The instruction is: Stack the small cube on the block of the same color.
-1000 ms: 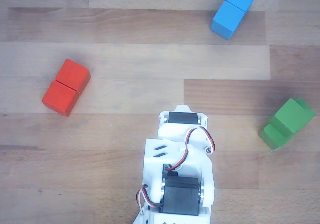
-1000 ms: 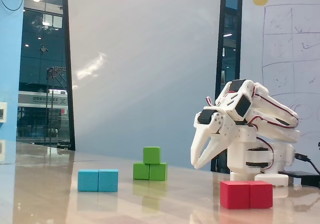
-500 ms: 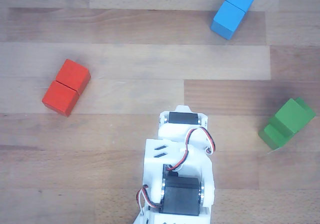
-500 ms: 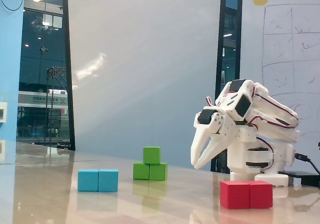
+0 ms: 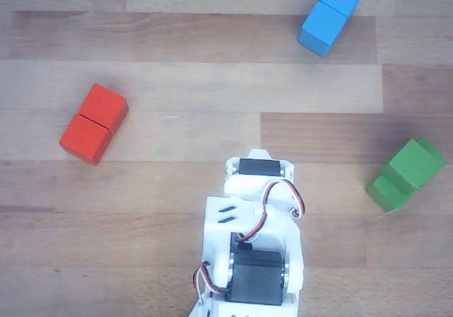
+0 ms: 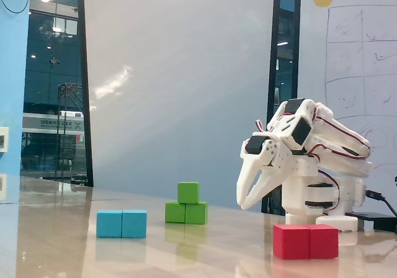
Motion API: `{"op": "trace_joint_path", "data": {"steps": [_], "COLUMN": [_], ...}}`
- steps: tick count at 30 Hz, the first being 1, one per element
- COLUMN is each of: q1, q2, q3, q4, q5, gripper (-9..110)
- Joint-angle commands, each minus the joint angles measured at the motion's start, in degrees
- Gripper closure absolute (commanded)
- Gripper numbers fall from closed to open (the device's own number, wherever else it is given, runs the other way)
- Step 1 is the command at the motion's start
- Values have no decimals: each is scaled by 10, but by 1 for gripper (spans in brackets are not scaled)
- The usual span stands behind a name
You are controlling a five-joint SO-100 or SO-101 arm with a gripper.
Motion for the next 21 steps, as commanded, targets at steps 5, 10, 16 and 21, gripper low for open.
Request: {"op": "trace_joint_path", "data": {"steps": [5,10,16,21], "q1": [4,4,4,4], "q2": [19,19,19,19], "q3": [-7,-7,-7,-7], "q4": [3,3,3,3], "q5": [5,5,5,5], "gripper": [101,101,101,101]}}
